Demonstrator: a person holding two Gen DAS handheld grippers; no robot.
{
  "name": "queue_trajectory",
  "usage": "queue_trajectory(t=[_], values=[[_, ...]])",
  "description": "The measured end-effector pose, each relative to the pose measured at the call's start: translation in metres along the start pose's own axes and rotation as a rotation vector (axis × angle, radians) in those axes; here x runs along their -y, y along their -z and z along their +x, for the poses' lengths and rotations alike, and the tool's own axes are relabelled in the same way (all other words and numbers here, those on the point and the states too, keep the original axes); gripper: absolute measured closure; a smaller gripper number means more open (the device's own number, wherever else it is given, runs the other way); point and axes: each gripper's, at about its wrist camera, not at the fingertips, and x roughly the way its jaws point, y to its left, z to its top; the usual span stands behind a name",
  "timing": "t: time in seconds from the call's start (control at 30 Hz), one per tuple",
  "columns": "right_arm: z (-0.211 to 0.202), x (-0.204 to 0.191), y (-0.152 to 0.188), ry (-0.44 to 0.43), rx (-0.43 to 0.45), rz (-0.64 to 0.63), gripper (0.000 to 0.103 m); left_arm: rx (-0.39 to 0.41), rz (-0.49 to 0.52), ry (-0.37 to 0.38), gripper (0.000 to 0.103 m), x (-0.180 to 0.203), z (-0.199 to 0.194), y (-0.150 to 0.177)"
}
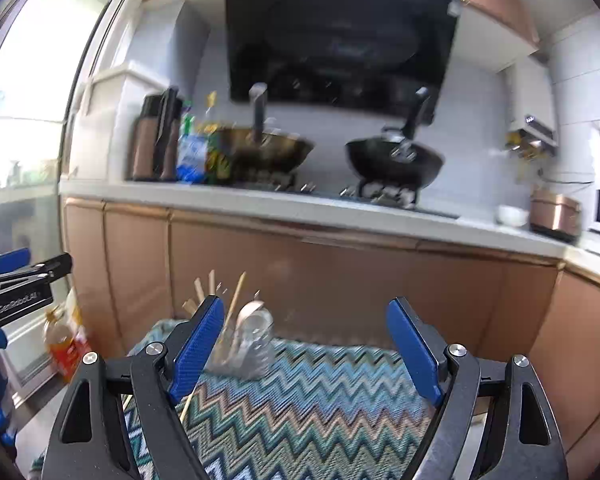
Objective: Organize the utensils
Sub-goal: 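Lower both tools toward the remaining chopsticks on the cloth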
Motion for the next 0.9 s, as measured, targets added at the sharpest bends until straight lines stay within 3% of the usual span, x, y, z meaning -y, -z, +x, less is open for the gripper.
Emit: queue_trajectory(t=[0.13, 0.27, 0.43, 0.57, 0.7, 0.9], values=[[0.038, -0.005, 0.017, -0.066, -0.123, -0.001, 0.027, -0.168, 0.007, 0.062, 0.030, -0.016, 0.041, 0.013], [0.078, -0.017, 0.036, -0.143, -0.261, -0.003, 0.034, -0.428, -0.031, 0.168, 0.030, -0.035, 0.098, 0.036], [0.133, -0.041, 0.066, -0.311, -0.454, 0.024, 0.046, -0.632, -0.025, 0.196, 0.034, -0.043, 0.156, 0.069], [0.170, -0.062, 0.085, -0.401, -0.571, 0.039, 0.060, -0.753, -0.007, 0.209, 0.057, -0.044, 0.191, 0.089], [0.210, -0.085, 0.102, -0.499, -0.705, 0.071, 0.068, -0.843, -0.006, 0.201, 0.065, -0.046, 0.218, 0.105], [0.253, -0.119, 0.125, -0.551, -0.836, 0.067, 0.078, -0.919, -0.030, 0.218, 0.081, -0.056, 0.243, 0.120]])
